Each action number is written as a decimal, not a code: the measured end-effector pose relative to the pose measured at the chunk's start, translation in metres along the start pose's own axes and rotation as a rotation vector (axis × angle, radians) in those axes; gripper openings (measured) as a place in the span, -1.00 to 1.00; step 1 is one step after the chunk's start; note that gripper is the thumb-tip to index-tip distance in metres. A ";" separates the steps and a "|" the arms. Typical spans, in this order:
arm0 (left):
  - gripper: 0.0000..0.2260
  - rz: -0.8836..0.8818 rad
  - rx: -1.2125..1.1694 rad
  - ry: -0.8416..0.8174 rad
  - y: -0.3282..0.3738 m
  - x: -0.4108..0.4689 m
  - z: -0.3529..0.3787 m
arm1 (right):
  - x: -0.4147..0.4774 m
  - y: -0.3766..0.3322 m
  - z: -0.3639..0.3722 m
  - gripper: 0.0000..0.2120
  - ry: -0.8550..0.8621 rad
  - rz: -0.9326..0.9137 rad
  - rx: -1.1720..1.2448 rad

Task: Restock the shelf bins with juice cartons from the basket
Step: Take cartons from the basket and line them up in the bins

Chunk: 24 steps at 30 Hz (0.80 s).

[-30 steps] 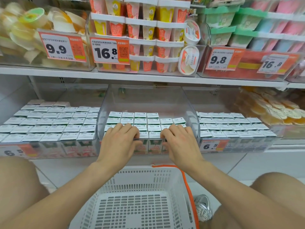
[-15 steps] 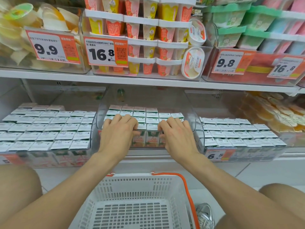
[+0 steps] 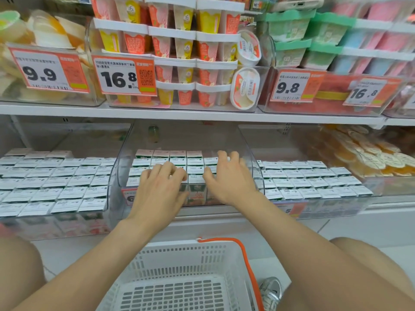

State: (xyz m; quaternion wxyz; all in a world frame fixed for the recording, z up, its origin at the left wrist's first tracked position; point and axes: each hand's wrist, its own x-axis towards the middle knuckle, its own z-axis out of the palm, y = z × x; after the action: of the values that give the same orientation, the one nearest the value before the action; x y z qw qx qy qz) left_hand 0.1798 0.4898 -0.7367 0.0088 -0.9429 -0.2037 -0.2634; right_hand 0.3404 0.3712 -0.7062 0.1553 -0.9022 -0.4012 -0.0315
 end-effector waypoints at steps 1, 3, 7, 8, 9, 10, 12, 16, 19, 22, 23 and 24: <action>-0.71 0.038 0.007 -0.016 0.002 -0.002 0.002 | 0.006 -0.002 0.004 -0.42 -0.027 0.035 -0.001; -0.71 0.084 0.030 -0.037 0.003 -0.005 0.007 | 0.018 -0.005 0.012 -0.39 -0.062 0.088 -0.008; -0.73 0.071 0.027 -0.047 -0.001 -0.007 0.010 | 0.033 -0.007 0.020 -0.29 -0.132 0.150 -0.077; -0.73 0.068 0.022 -0.048 -0.002 -0.008 0.010 | 0.034 -0.008 0.021 -0.30 -0.113 0.153 -0.075; -0.73 0.063 0.013 -0.046 -0.001 -0.008 0.010 | 0.035 -0.009 0.022 -0.33 -0.085 0.152 -0.076; -0.73 0.054 0.000 -0.044 -0.001 -0.008 0.011 | 0.035 -0.011 0.023 -0.35 -0.061 0.149 -0.091; -0.73 0.040 -0.025 -0.046 0.000 -0.008 0.010 | 0.034 -0.011 0.024 -0.36 -0.031 0.141 -0.145; -0.73 0.037 -0.059 -0.055 0.000 -0.009 0.007 | 0.028 -0.013 0.022 -0.29 -0.032 0.130 -0.274; -0.70 0.068 -0.093 -0.049 0.004 -0.007 -0.001 | 0.007 -0.027 -0.002 -0.42 0.016 0.005 -0.321; -0.74 0.132 -0.128 -0.022 0.020 0.000 -0.013 | -0.026 -0.026 -0.042 -0.69 0.090 -0.208 -0.179; -0.76 0.159 -0.138 -0.013 0.029 0.003 -0.016 | -0.036 -0.018 -0.055 -0.72 0.114 -0.250 -0.110; -0.78 0.186 -0.144 -0.009 0.040 0.006 -0.018 | -0.045 -0.006 -0.067 -0.74 0.130 -0.260 -0.016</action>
State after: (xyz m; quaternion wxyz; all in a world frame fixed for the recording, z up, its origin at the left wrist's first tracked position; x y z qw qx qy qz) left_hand 0.1910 0.4528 -0.7149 -0.0354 -0.9571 -0.0957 -0.2711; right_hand 0.3097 0.3223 -0.6490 0.1681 -0.8399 -0.5036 -0.1128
